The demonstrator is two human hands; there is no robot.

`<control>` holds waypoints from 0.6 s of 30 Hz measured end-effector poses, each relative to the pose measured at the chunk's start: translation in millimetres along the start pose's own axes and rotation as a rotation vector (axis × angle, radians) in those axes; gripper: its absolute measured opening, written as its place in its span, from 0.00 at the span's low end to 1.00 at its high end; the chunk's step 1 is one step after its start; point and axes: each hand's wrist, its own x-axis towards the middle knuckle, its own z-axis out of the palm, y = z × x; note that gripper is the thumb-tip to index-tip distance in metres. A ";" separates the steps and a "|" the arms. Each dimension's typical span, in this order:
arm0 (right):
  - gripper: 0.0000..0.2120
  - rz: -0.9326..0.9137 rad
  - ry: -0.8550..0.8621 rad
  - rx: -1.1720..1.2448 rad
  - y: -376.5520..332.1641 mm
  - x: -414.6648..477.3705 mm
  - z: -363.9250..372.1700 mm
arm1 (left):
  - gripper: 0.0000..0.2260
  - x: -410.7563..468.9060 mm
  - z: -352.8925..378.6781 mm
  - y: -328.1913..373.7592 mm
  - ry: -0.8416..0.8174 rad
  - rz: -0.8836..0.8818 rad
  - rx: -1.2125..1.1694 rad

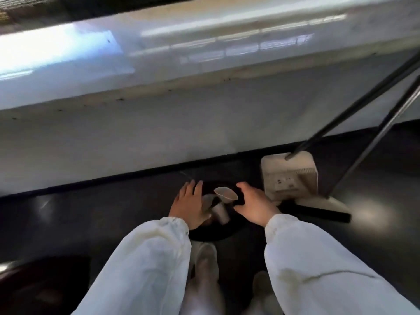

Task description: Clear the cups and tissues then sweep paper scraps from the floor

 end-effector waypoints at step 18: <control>0.28 -0.005 0.562 0.331 -52.9 -197.7 -234.9 | 0.32 -83.5 -263.1 187.9 0.283 0.616 0.098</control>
